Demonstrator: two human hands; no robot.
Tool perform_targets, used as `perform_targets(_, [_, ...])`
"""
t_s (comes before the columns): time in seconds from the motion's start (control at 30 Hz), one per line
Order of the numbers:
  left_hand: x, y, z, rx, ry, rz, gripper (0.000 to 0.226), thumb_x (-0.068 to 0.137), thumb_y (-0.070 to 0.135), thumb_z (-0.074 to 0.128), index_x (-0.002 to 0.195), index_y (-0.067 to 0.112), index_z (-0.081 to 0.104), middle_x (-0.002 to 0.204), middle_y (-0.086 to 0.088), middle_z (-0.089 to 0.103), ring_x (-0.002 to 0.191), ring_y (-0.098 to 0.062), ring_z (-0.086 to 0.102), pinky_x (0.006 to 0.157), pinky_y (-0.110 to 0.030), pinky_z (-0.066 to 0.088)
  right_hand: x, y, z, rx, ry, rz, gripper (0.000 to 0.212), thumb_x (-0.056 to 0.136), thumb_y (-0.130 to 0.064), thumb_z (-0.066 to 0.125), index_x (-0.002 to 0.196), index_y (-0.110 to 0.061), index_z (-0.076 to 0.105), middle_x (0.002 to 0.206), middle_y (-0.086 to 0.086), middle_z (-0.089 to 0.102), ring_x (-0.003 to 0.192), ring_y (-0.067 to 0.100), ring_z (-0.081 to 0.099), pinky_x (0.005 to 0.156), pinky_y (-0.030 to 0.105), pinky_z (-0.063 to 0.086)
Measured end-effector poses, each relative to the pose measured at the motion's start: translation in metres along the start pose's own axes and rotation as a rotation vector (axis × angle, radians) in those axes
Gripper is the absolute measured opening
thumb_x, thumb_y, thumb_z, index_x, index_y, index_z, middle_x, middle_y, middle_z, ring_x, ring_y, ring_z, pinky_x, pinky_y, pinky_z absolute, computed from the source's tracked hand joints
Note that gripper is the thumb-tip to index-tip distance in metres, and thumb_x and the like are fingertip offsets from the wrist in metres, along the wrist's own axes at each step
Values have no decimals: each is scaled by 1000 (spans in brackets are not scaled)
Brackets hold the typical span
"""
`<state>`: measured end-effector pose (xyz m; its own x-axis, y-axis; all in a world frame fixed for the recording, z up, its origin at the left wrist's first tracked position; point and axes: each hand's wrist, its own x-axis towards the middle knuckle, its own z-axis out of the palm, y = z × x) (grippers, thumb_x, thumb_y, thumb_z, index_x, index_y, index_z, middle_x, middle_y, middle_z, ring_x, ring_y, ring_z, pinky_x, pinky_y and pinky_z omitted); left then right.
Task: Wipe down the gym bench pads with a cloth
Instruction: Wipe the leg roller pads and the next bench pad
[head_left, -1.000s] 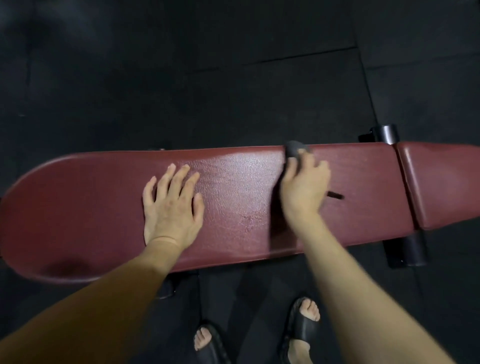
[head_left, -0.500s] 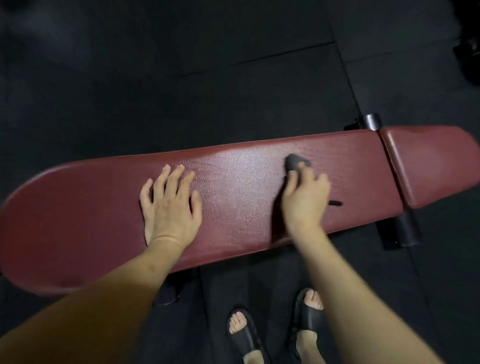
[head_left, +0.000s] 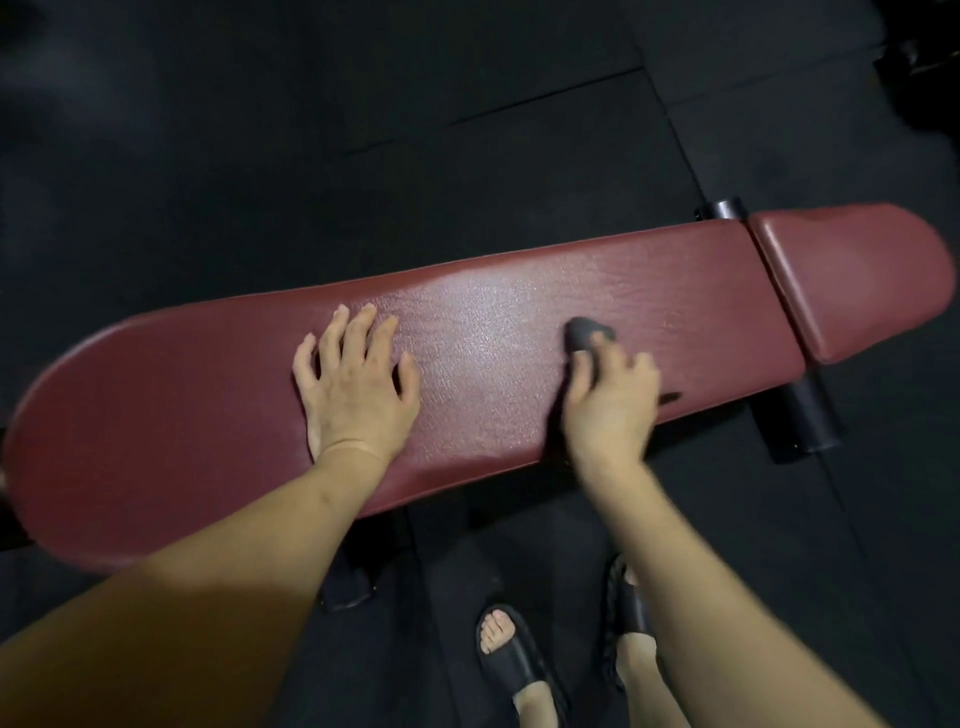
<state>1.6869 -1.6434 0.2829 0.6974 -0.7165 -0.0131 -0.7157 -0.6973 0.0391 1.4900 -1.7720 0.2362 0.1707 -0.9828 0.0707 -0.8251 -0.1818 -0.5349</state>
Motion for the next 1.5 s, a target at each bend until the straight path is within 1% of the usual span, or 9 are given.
perform_targets(0.13, [0,0,0,-27,30,9,52,100,44,32,142,25,57,155,2,47,150,-22,29,122,-52,17,-94,-78,2,156,-211,-352,36,100,-35,55,127,-16,69,90,14,53,83,35,52,72,43,47])
perform_targets(0.23, [-1,-1,-1,-40,47,14,51,101,41,30,141,25,58,155,2,48,150,-22,30,122,-52,18,-67,-39,-4,136,-211,-453,37,100,-38,55,128,-18,69,90,14,52,85,35,52,72,46,51])
perform_targets(0.47, [0,-2,2,-48,46,15,50,102,43,32,142,26,56,155,1,48,151,-22,28,122,-51,17,-4,44,-12,-42,98,36,35,98,-32,57,123,-10,70,95,24,53,89,44,53,78,52,51])
perform_targets(0.6, [-1,-1,4,-49,67,20,48,101,42,35,140,25,59,153,1,50,149,-23,31,121,-50,17,-81,-43,6,82,29,-150,32,98,-29,59,122,-13,72,89,16,52,82,35,49,72,43,42])
perform_targets(0.73, [-1,-1,2,-44,53,14,48,102,41,35,141,25,58,154,1,48,149,-22,30,122,-50,16,-65,-12,-6,93,-135,-455,35,99,-33,59,126,-13,70,87,13,50,80,34,50,67,44,47])
perform_targets(0.93, [0,-2,3,-34,41,16,48,103,42,34,141,25,57,154,1,48,150,-23,29,122,-52,18,-17,27,-8,15,66,12,36,98,-32,57,123,-10,69,97,21,54,89,41,52,77,52,51])
perform_targets(1.1, [1,-2,3,-31,34,14,47,103,42,35,142,25,56,155,1,47,150,-23,29,122,-52,17,-71,-63,11,112,-74,-318,31,96,-27,63,121,-11,72,88,15,54,81,34,50,71,44,40])
perform_targets(1.2, [1,-2,3,-31,28,12,48,103,42,35,143,25,56,155,1,47,150,-23,28,122,-52,17,-43,-37,6,153,-179,-434,35,99,-33,57,124,-12,70,87,14,53,82,35,52,72,45,48])
perform_targets(1.5, [1,-1,3,3,-3,21,48,103,44,33,144,29,54,156,1,45,151,-22,26,121,-52,16,16,3,1,39,-50,-14,29,100,-27,61,124,-11,70,97,20,56,93,41,55,86,44,45])
